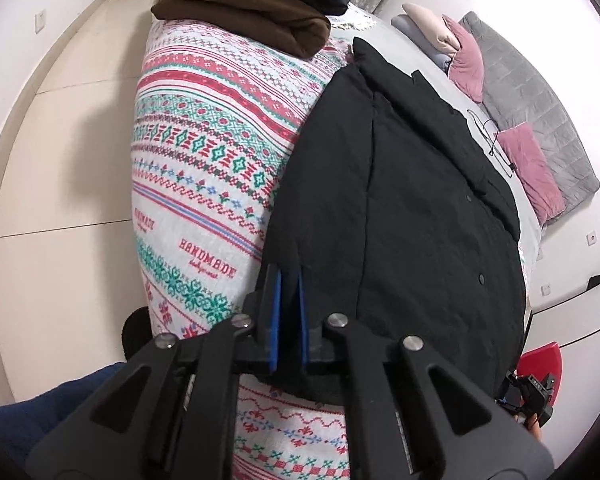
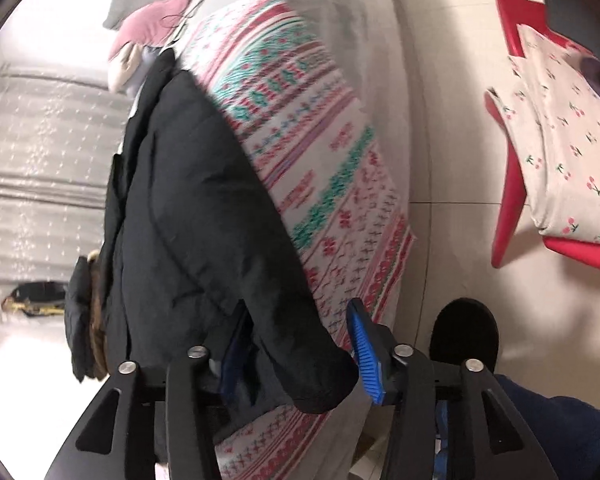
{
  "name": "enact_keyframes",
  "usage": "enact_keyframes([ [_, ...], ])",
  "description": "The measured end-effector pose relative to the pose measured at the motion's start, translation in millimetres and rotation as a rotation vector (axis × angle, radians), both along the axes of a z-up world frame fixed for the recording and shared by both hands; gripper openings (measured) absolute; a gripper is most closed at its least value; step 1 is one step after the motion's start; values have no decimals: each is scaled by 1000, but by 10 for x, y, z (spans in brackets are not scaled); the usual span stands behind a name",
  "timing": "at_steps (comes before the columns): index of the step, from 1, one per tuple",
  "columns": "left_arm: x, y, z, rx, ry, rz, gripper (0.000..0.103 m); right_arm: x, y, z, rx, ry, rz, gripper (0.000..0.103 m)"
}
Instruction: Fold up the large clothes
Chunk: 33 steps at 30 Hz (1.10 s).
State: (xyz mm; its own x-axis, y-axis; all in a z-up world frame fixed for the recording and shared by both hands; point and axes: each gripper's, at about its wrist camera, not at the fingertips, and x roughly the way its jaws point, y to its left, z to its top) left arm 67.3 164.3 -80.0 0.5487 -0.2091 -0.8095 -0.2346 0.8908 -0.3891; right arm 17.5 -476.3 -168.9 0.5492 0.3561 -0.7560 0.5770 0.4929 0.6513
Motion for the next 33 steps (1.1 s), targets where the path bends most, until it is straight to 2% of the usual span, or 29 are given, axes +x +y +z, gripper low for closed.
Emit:
enact_keyframes([
  [4, 12, -81, 4, 66, -1, -14, 9, 49, 83, -101, 50, 12, 50, 53],
  [6, -2, -87, 51, 84, -17, -18, 7, 25, 96, -24, 44, -28, 58, 30],
  [7, -13, -70, 71, 77, -26, -16, 7, 1, 89, 24, 61, -71, 55, 11],
  [9, -42, -29, 141, 51, -53, -9, 7, -74, 89, 199, 36, -134, 49, 10],
  [13, -53, 18, 259, 4, -80, 5, 6, -156, 260, 703, 50, -356, 119, 9],
  [15, -42, 26, 351, -13, -99, 14, 6, -205, 353, 966, 48, -425, 138, 9],
  [17, -39, 10, 440, -9, -113, 19, 6, -226, 433, 1192, 16, -463, 151, 8],
  [19, -24, -3, 527, -4, -129, 25, 6, -206, 465, 1267, 15, -474, 156, 8],
  [22, 6, 14, 585, -14, -137, 42, 5, -152, 421, 1203, 21, -452, 105, 8],
  [25, 51, 22, 650, -15, -141, 56, 5, -102, 258, 1153, 60, -513, 54, 8],
  [27, 82, -7, 725, -10, -148, 53, 5, -58, 147, 1129, 127, -524, 16, 8],
  [30, 110, -52, 847, -16, -168, 57, 5, -6, 99, 1289, 90, -554, 16, 8],
  [33, 151, -101, 934, -5, -166, 69, 5, 10, 73, 1407, 116, -578, 25, 8],
])
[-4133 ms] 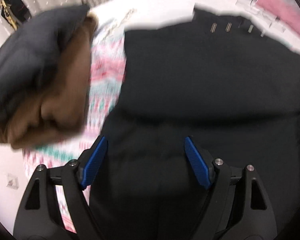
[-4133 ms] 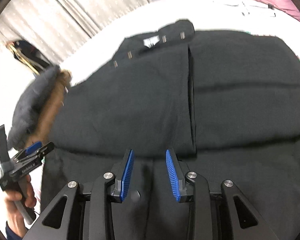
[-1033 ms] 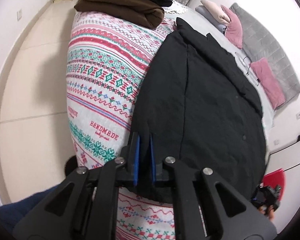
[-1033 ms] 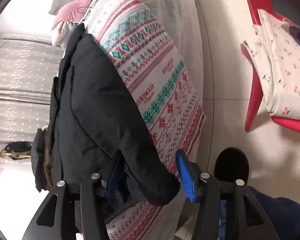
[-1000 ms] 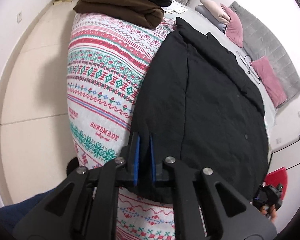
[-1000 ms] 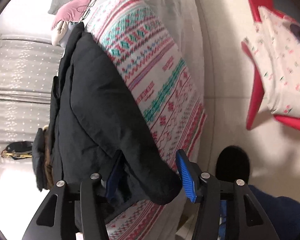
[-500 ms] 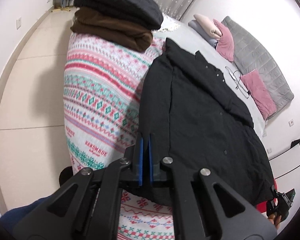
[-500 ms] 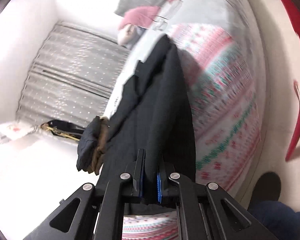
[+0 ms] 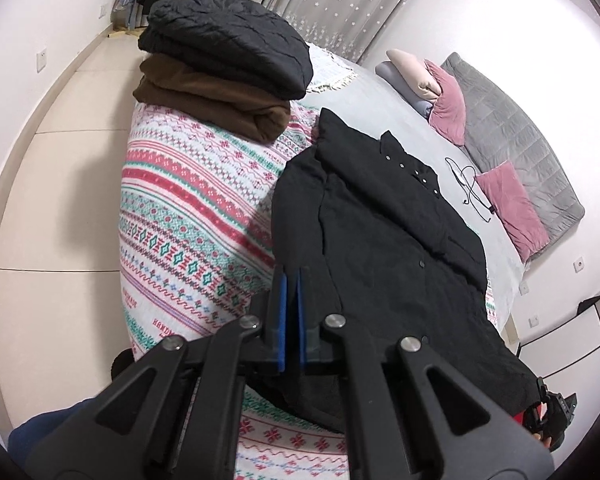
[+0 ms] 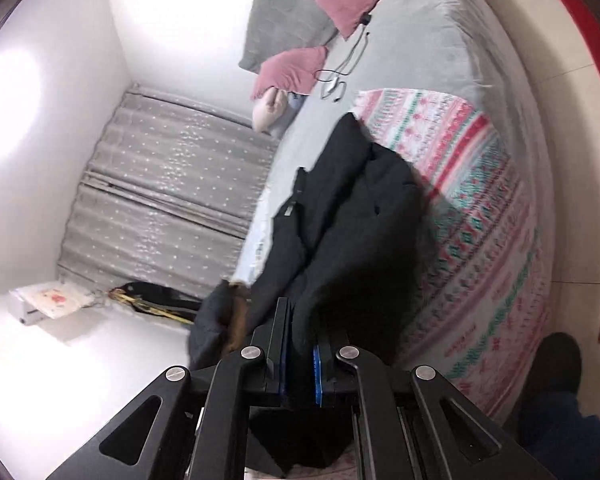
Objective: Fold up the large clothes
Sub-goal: 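Lift the black jacket's hem with both grippers and carry it toward the collar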
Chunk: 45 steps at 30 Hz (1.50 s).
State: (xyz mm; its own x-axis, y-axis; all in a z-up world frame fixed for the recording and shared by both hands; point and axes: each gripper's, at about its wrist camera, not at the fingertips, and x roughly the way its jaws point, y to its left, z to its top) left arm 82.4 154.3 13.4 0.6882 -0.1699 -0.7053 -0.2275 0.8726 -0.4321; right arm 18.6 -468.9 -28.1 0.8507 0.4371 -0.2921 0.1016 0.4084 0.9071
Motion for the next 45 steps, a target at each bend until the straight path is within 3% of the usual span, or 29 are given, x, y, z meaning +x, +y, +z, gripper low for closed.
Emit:
enact_keyframes([
  [6, 130, 4, 111, -24, -1, 18, 5, 62, 30, 198, -40, -13, 23, 8],
  [13, 463, -77, 378, 4, -52, 37, 5, 353, -78, 383, -50, -22, 19, 8],
  [20, 1002, -104, 700, 26, -101, 53, 5, 808, -175, 830, -92, -75, 34, 8],
  [29, 1968, -127, 969, -3, -157, 101, 5, 1584, -422, 1096, -112, -113, -10, 8],
  [33, 2607, -218, 966, 37, -156, 116, 5, 2172, -527, 1205, -118, -118, -11, 8],
  [37, 3546, -371, 873, 96, -149, 161, 5, 3060, -602, 1270, -161, -105, -26, 8],
  [40, 4326, -473, 651, 106, -125, 203, 5, 3851, -644, 1158, -178, -53, -50, 8],
  [45, 5389, -831, 120, 285, -57, 246, 5, 5248, -750, 648, -191, 122, -96, 8],
])
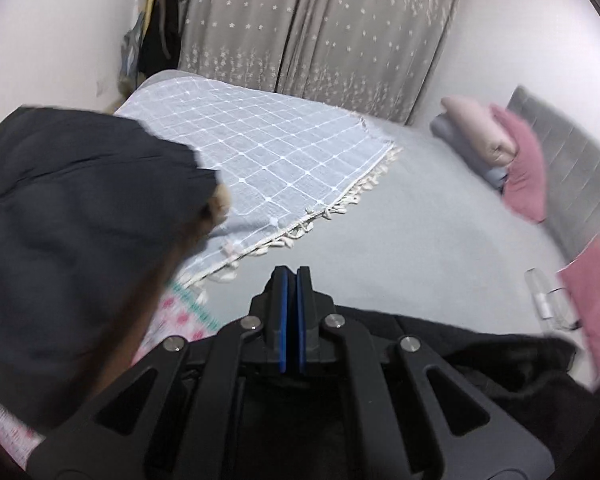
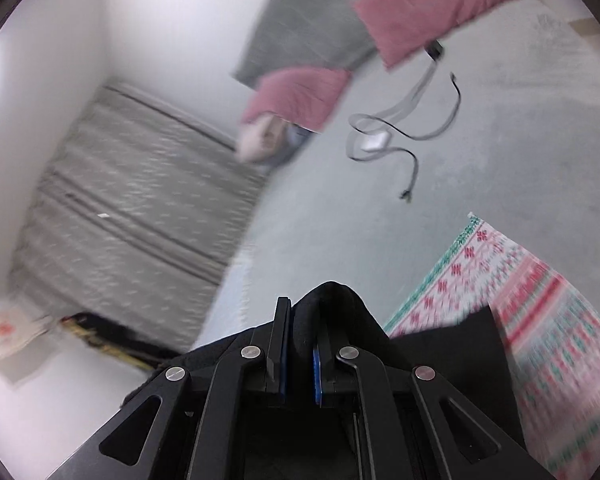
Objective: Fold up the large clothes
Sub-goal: 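Lift the black jacket's hem with both grippers and carry it toward the collar, then lower the hem onto the jacket and open both grippers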
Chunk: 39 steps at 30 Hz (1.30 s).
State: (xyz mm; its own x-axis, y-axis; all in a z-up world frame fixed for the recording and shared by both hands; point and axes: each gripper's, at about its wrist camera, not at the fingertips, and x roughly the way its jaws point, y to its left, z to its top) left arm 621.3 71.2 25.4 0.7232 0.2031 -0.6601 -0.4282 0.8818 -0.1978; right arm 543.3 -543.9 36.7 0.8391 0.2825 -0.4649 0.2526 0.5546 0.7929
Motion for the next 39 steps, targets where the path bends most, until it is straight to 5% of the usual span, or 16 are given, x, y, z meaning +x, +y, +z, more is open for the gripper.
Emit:
enact_keyframes([
  [4, 558, -217, -341, 82, 70, -12, 5, 776, -38, -471, -49, 125, -37, 8],
  [8, 810, -354, -687, 205, 111, -48, 5, 1137, -48, -994, -81, 184, -95, 8],
  [14, 855, -115, -1197, 179, 145, -16, 5, 1345, -38, -1376, -108, 208, -110, 8],
  [17, 851, 65, -1291, 98, 176, 45, 5, 1402, 18, -1545, -143, 276, -88, 8],
  [20, 772, 114, -1072, 87, 117, 35, 8, 1384, -18, -1520, -124, 279, -100, 8],
  [24, 530, 17, -505, 130, -15, -23, 43, 1329, -2, -1230, -196, 270, -52, 12],
  [27, 311, -57, -240, 121, -45, -78, 46, 1169, 5, -871, -305, 260, -67, 18],
  [29, 173, -144, -207, 106, -32, -109, 46, 983, -31, -594, -405, 246, -147, 51],
  [32, -85, -474, -414, 129, 78, -293, 46, 723, -35, -321, -497, 211, -222, 66],
  [35, -281, -676, -685, 236, 189, -374, 47, 740, 344, -326, -562, 183, 45, 67],
  [39, -352, -452, -925, 232, 301, -330, 50, 702, 993, -556, -844, 238, 333, 67],
])
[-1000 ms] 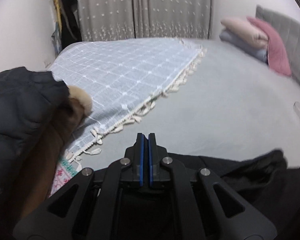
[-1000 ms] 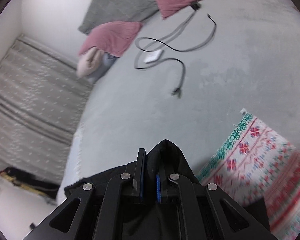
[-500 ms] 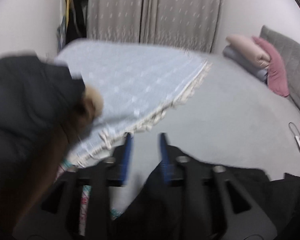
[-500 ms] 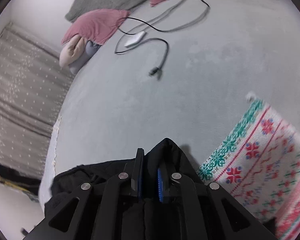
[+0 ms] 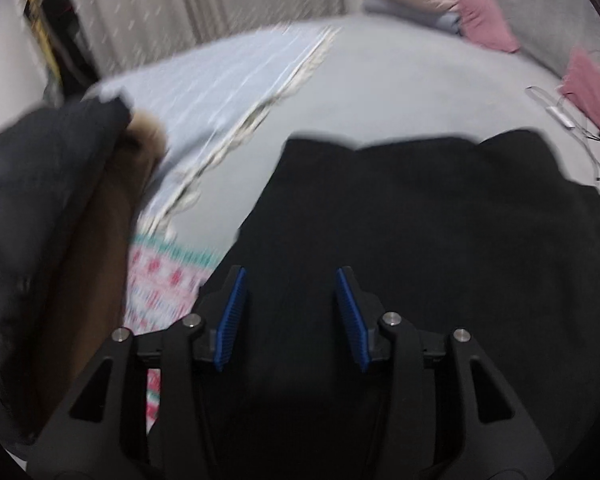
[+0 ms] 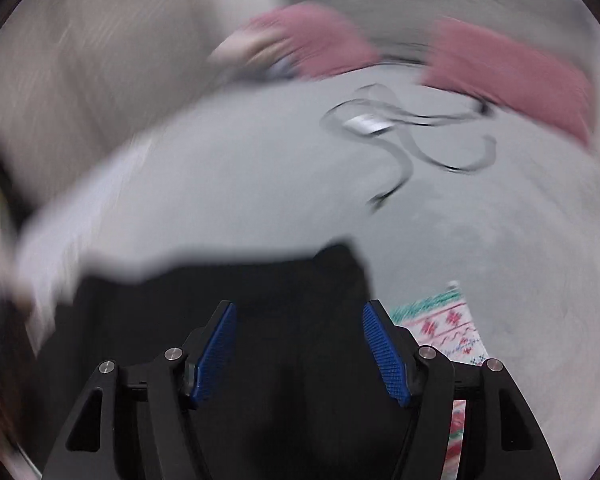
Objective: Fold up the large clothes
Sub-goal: 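Lower the hem onto the jacket and open both grippers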
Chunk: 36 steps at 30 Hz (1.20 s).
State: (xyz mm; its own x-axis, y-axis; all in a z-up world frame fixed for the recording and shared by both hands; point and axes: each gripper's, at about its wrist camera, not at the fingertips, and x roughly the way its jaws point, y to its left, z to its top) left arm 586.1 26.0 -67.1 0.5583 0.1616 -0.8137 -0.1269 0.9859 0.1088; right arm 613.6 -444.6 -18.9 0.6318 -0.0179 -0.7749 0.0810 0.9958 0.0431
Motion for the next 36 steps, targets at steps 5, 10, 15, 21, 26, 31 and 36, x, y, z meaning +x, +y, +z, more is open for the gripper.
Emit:
enact_keyframes([
  [5, 94, 292, -152, -40, 31, 77, 66, 123, -168, -560, 54, 167, -10, 70],
  [10, 155, 245, -342, -43, 42, 62, 34, 159, -80, -756, 66, 165, 13, 33],
  [15, 117, 155, -232, -9, -4, 51, 10, 146, 35, -590, 7, 115, 3, 9],
  [21, 128, 275, 0, -30, -139, 148, 8, 57, -27, -219, 30, -21, -67, 7],
  [26, 306, 93, -212, 126, -153, 243, 8, 262, 142, -481, -52, 9, -149, 7],
  [31, 347, 44, -369, 203, -153, 268, 8, 432, 182, -725, -160, 43, -210, 6],
  [36, 402, 29, -454, 217, -108, 248, 11, 492, 141, -870, -172, 82, -239, 4],
])
